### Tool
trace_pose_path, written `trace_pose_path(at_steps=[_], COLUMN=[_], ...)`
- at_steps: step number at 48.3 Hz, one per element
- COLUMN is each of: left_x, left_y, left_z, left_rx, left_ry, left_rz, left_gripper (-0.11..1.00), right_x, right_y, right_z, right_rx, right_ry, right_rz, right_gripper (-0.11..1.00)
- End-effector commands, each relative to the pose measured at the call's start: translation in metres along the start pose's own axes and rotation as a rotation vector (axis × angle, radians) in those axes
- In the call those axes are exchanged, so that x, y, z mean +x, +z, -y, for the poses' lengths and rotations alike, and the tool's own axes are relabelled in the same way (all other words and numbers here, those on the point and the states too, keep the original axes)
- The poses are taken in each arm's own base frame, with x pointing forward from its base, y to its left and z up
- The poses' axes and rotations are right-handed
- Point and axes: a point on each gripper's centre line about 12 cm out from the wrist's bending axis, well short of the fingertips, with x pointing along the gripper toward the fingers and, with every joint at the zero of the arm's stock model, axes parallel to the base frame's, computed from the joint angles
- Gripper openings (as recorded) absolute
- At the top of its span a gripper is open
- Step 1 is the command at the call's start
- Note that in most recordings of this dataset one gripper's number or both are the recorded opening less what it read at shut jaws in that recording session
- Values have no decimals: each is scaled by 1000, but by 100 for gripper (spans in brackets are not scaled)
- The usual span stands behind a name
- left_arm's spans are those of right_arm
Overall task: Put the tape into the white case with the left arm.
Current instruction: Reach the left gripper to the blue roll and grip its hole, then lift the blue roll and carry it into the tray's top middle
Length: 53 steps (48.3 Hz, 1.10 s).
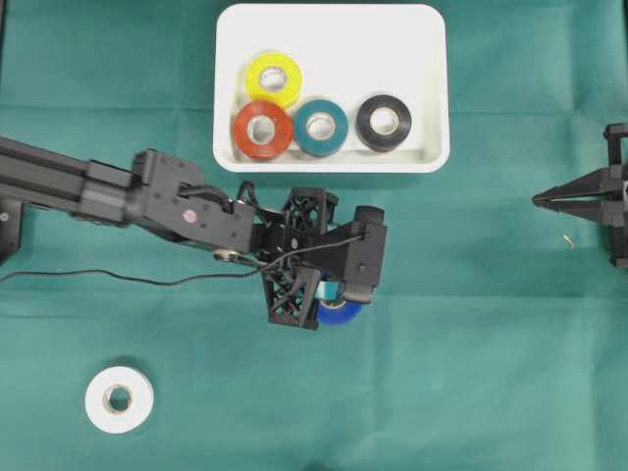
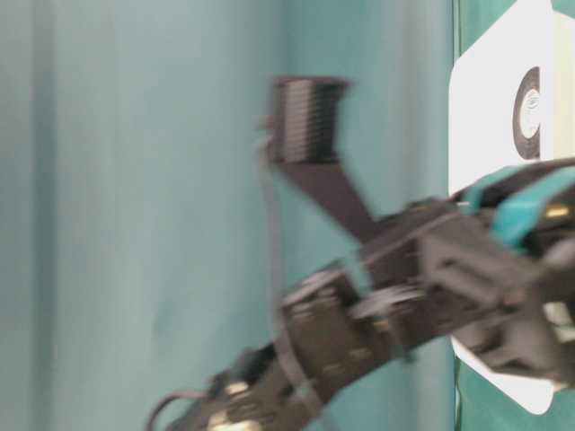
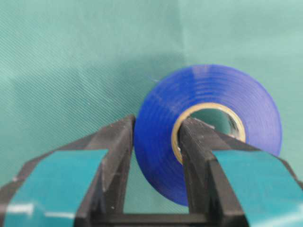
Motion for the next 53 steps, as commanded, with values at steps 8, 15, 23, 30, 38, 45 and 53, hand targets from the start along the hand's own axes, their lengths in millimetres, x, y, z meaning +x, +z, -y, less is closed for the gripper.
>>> trace_pose_path(at_steps=[8,15,23,30,38,45,53], left_x=[-55,-67,-69,-68,-69,-70,-71], left_y=[32,34,33,32,33,31,25], left_z=[2,1,2,-1,-16,-37,-73], left_rx=[10,10,12,23,50,42,6], left_ry=[-2,-1,-3,3,25,56,106], left_rz=[77,72,60,57,58,56,47], left_gripper=[27,27,27,27,27,27,27], right_x=[1,1,1,1,1,1,1], right_y=[5,5,5,5,5,5,5], right_z=[0,0,0,0,0,0,0], right_rx=[2,0,0,2,2,2,2], right_ry=[0,0,0,0,0,0,0], right_rz=[15,15,15,15,15,17,14], right_gripper=[-9,-9,-9,-9,-9,-9,-9])
